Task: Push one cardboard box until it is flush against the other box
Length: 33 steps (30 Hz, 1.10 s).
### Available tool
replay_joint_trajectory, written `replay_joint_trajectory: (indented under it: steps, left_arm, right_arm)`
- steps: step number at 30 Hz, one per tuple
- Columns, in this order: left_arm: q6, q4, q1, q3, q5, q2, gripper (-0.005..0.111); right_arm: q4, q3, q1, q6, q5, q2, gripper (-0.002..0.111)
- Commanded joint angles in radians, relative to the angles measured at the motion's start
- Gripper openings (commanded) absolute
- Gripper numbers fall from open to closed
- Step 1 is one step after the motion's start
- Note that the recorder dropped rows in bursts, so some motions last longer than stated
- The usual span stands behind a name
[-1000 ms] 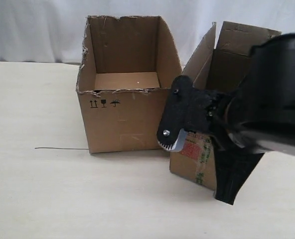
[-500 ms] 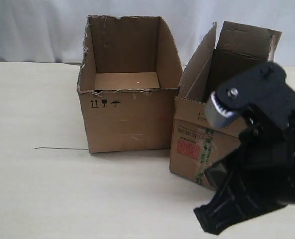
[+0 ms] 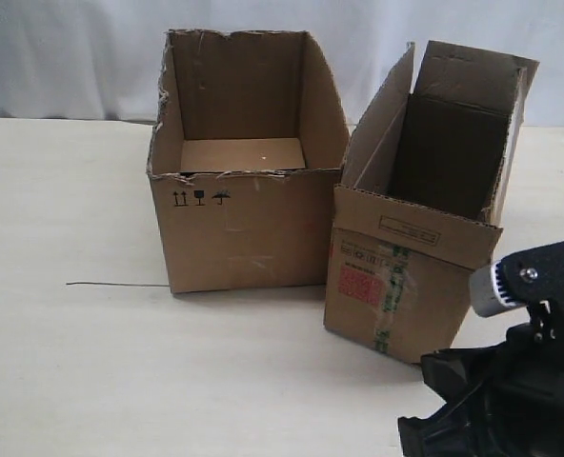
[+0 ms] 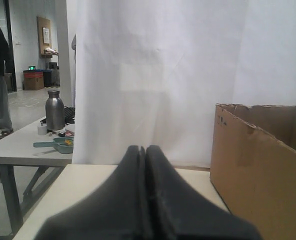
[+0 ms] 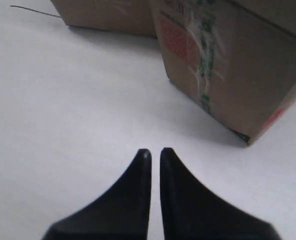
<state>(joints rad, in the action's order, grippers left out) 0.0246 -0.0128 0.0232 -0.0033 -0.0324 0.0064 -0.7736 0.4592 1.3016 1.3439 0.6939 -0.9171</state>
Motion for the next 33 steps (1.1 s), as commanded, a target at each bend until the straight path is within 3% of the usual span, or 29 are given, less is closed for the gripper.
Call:
replay_joint_trajectory:
  steps: [1, 7, 17, 27, 33]
  left_arm:
    - [-0.002, 0.001, -0.007, 0.003, -0.005, -0.004, 0.0]
    - [-0.002, 0.001, -0.007, 0.003, -0.005, -0.004, 0.0]
    - [-0.002, 0.001, -0.007, 0.003, -0.005, -0.004, 0.0]
    - [-0.002, 0.001, -0.007, 0.003, -0.005, -0.004, 0.0]
    - [-0.002, 0.001, -0.007, 0.003, -0.005, -0.004, 0.0]
  right_arm:
    - [-0.101, -0.042, 0.004, 0.096, -0.007, 0.006, 0.005]
    - [-0.276, -0.07, 0.002, 0.241, 0.044, 0.006, 0.005]
    - [-0.364, -0.07, 0.002, 0.255, 0.19, -0.006, 0.005]
    - [-0.237, -0.07, 0.002, 0.237, -0.022, -0.002, 0.005]
    - [-0.412, -0.076, 0.001, 0.318, 0.029, -0.066, 0.005]
